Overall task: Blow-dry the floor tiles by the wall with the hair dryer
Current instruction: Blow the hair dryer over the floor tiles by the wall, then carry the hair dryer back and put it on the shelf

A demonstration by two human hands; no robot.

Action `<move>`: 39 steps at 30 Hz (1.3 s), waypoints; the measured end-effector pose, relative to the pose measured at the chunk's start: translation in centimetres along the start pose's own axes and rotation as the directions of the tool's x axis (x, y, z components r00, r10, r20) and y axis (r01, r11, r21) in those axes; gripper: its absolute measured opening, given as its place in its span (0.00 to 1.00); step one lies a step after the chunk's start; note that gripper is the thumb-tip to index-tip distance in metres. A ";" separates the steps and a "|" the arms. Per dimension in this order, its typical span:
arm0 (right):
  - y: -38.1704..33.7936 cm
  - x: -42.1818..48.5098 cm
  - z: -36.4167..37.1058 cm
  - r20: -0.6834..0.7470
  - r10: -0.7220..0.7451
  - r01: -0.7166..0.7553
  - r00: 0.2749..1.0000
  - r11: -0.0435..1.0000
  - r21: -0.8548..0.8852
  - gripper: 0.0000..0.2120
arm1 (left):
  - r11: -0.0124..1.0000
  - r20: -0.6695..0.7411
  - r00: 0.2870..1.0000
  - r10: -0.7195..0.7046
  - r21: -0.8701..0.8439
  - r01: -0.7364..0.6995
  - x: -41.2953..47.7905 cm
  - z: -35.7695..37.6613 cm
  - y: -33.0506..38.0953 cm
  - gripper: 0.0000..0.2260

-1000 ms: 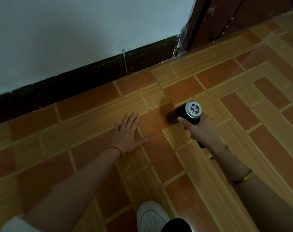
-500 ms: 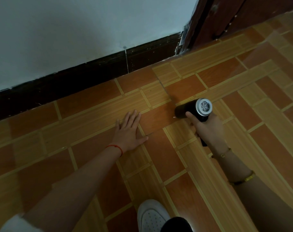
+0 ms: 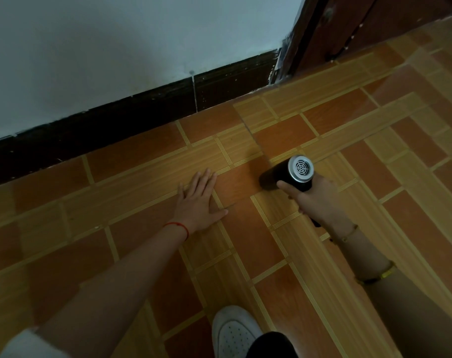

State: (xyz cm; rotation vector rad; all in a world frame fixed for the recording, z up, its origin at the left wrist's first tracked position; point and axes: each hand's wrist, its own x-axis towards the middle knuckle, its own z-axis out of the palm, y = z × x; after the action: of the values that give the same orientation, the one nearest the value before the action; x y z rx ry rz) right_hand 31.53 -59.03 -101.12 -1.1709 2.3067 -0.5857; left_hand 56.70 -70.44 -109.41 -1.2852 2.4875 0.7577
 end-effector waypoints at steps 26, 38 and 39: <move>-4.2 -0.5 0.8 0.493 0.197 -0.528 0.847 0.409 0.744 0.20 | 0.757 -0.111 0.981 -0.161 -0.652 0.051 -2.2 -4.6 1.5 0.24; -11.6 -1.8 5.7 0.681 -0.064 -0.513 0.730 0.607 0.607 0.24 | -0.439 0.247 0.906 -0.343 -0.895 0.077 -8.6 -8.0 0.8 0.25; -12.4 -1.9 6.2 0.694 -0.086 -0.504 0.715 0.624 0.597 0.24 | -0.476 0.246 0.897 -0.368 -0.878 0.045 -9.2 -8.3 0.3 0.23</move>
State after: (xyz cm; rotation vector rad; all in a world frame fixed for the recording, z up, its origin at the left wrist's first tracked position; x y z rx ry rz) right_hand 43.84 -65.10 -98.49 -0.4974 1.2845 -0.7651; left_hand 62.09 -68.48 -98.42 -2.1172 0.5390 3.1411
